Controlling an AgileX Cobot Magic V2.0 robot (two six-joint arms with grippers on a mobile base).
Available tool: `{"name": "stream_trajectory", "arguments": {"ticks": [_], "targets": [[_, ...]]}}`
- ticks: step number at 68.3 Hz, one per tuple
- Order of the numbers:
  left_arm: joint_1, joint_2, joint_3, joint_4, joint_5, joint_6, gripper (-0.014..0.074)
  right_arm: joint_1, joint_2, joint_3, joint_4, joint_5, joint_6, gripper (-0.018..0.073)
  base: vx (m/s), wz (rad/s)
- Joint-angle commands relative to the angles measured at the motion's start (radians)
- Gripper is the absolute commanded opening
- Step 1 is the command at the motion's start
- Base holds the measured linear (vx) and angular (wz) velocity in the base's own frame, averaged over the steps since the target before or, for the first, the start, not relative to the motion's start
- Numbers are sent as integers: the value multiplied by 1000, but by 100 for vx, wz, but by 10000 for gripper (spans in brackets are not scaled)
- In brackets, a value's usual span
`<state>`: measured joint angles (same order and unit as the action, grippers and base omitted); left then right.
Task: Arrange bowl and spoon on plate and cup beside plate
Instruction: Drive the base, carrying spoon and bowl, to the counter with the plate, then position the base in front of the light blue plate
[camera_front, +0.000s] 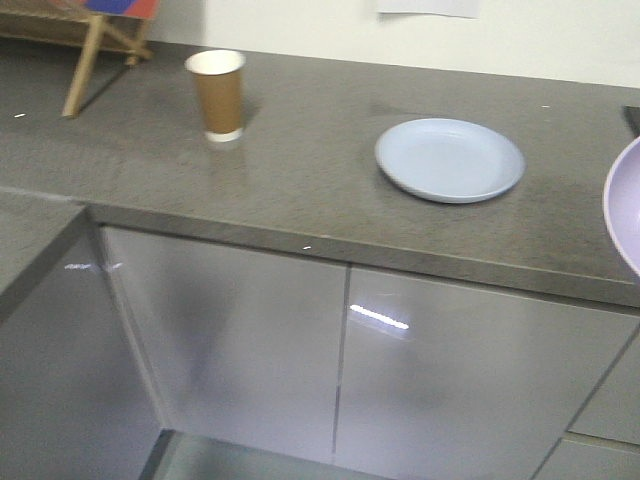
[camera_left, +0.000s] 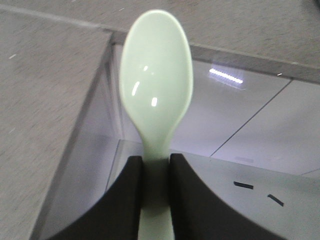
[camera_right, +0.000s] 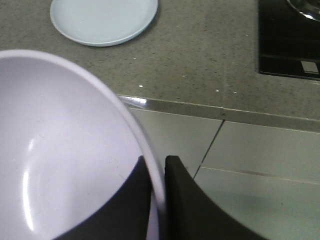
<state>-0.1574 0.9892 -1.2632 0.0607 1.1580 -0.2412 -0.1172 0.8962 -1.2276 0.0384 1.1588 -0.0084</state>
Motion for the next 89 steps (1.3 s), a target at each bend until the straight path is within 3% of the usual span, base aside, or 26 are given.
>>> {"name": "stream_trajectory", "arguments": {"ticks": [1,31,89], "targets": [[-7,-8,-20,3,-62,-9,-6,-6,-4,-29,-3,-62,-7,-6,16,-57],[-7,-8,-20,3,-62,-9,-6,-6,-4,-29,-3,-62,-7,-6,16,-40],[-7,-8,-20,3,-62,-9,-6,-6,-4,-29,-3,-62,-7,-6,15,-9]]}}
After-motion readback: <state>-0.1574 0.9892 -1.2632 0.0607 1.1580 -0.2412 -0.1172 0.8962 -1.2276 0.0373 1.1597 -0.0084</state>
